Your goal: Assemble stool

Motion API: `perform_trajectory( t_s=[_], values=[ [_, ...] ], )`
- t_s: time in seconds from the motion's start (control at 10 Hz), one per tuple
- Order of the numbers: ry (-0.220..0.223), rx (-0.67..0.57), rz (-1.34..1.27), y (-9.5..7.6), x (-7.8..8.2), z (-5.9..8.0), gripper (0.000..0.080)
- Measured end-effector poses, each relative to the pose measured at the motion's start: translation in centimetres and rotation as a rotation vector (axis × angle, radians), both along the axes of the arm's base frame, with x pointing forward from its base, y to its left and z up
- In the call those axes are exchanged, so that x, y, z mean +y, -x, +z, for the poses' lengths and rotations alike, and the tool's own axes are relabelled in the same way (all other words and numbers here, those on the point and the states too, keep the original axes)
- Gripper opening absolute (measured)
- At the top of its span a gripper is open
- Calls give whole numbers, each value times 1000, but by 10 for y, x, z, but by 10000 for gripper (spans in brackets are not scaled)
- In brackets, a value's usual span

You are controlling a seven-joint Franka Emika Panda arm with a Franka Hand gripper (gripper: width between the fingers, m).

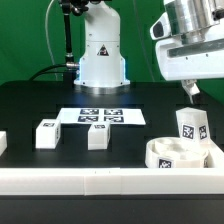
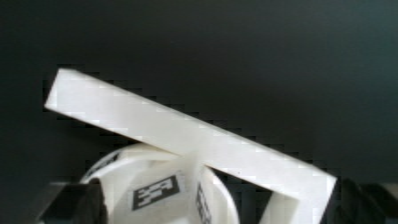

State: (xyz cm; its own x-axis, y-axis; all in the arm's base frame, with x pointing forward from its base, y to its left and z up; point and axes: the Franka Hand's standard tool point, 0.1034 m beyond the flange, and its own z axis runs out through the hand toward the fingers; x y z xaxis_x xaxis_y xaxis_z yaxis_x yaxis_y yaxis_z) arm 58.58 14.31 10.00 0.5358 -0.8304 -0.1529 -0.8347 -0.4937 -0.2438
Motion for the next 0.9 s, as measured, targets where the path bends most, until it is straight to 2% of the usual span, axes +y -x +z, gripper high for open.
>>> perform_trajectory(
  t_s=[0.1, 0.2, 0.5, 0.9],
  values=[
    [48, -35, 167, 0, 0, 0, 649],
    [78, -67, 307, 0, -2, 1, 649],
    [109, -120, 504, 6, -5, 10, 649],
    [141, -179, 763, 6, -7, 7, 649]
  ],
)
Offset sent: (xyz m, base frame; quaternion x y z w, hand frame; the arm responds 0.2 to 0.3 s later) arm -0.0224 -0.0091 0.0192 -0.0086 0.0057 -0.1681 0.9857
